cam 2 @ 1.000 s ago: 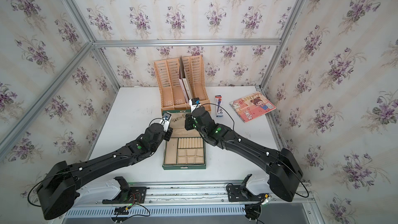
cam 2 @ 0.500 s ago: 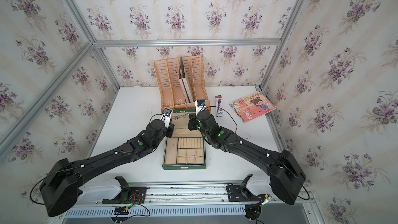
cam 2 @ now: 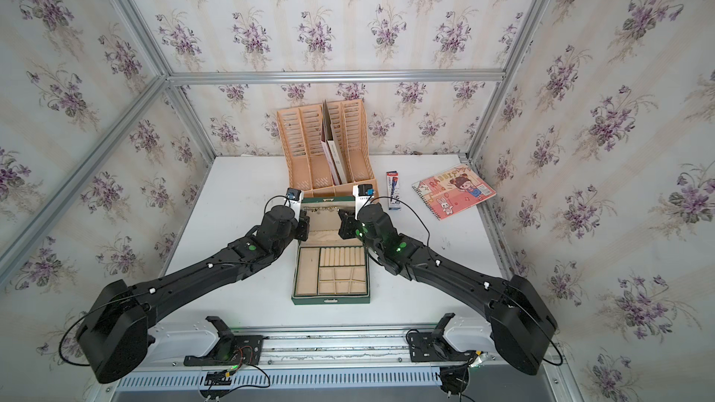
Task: Put jewelry chain into jewelry box
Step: Hang the necklace on the jewelry box clasp.
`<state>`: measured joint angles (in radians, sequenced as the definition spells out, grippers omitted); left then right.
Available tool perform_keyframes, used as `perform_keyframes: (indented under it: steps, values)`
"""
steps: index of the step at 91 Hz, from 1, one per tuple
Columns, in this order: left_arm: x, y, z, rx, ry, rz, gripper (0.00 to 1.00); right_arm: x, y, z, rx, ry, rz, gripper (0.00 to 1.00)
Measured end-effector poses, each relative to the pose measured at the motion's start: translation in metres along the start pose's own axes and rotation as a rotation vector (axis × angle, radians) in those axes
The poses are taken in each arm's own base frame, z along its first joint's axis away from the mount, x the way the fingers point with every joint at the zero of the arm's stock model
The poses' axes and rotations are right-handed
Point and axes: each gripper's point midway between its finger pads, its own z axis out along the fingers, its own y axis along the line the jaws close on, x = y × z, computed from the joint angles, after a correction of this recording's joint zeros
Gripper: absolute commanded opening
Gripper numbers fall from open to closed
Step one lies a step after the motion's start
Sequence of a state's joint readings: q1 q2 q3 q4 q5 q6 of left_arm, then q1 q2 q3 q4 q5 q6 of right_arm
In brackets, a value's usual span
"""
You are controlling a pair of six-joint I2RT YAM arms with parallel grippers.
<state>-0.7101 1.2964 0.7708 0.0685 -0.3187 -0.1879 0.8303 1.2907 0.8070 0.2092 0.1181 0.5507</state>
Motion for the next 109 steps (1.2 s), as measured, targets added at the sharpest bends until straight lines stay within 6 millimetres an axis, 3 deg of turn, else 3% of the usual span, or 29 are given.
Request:
perform_keyframes:
  steps: [30, 77, 109]
  values:
    - [0.001, -0.003, 0.005, 0.017, 0.036, -0.021, 0.0, 0.014, -0.003, 0.01, -0.009, 0.024, 0.034, 0.0]
    - [-0.014, -0.012, 0.003, 0.05, 0.117, -0.125, 0.0, 0.003, -0.011, 0.0, 0.008, -0.058, 0.135, 0.0]
    - [0.006, -0.011, 0.016, 0.041, 0.255, -0.194, 0.0, 0.011, -0.017, 0.004, 0.031, -0.045, 0.162, 0.0]
